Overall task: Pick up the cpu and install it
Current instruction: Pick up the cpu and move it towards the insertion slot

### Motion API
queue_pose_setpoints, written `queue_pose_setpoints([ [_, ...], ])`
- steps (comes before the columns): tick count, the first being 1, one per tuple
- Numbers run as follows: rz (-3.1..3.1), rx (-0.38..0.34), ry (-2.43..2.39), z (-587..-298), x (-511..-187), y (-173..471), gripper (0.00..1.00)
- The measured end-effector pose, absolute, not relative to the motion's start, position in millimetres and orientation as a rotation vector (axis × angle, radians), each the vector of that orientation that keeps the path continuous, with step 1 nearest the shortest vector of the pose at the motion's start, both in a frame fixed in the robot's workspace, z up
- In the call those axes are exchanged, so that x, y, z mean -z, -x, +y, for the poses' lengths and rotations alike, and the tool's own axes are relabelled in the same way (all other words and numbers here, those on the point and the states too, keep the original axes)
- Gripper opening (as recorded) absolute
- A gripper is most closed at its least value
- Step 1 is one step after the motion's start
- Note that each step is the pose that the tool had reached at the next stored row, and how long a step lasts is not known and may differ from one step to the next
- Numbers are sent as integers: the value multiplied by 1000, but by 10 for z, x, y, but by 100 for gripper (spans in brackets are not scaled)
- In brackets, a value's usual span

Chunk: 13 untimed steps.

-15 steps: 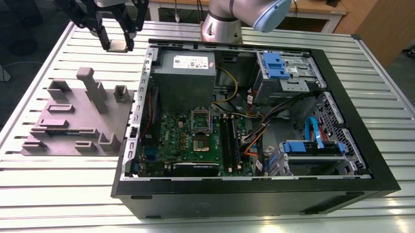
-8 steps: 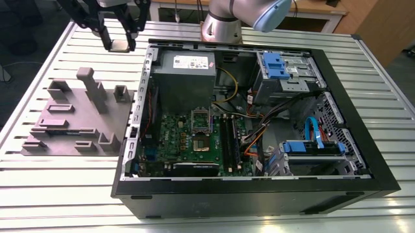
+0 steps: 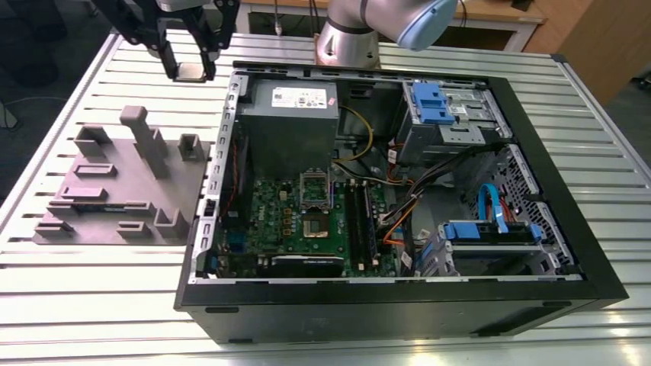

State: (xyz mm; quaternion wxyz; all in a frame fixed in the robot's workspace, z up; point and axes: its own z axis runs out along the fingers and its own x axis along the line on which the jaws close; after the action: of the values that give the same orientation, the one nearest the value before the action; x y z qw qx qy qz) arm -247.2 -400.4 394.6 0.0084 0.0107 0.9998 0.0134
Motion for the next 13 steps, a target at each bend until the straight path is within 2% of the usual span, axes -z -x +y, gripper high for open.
queue_pose_setpoints([
  [13,3124,-42,-33,-4004,-3945,2423,47],
])
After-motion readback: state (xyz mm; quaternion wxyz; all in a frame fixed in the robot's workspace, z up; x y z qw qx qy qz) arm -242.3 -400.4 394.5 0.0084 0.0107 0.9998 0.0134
